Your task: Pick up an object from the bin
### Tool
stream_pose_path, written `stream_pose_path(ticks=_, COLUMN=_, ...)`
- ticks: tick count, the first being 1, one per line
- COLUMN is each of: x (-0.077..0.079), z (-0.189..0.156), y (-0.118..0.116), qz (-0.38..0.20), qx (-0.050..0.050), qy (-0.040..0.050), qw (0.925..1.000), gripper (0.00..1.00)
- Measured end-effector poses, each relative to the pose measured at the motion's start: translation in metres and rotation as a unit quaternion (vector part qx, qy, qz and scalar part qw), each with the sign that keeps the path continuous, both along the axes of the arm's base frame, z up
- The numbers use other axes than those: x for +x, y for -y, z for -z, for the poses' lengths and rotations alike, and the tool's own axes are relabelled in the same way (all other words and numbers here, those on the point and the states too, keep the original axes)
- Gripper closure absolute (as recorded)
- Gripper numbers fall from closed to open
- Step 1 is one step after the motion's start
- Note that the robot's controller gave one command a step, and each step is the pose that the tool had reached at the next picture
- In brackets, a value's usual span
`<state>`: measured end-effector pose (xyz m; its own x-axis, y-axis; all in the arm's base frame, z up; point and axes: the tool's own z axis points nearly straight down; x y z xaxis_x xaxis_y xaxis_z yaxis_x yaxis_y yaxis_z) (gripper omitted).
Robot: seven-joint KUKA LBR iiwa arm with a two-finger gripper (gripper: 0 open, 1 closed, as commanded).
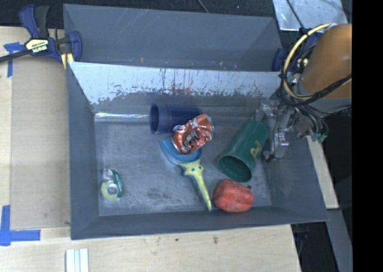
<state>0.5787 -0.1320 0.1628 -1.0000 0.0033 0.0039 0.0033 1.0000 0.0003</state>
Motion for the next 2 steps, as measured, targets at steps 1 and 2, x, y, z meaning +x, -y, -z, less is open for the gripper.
stream_pose_path(ticks=1, x=0.001, z=-0.005, y=-0.001, qz=-0.001, qx=-0.001, qy=0.0034, qw=1.0, gripper=0.0)
stream_pose_path(ticks=2, x=0.022, z=0.03, y=-0.029, qz=-0.01, qx=-0.002, qy=0.0061, qw=0.9999, gripper=0.0)
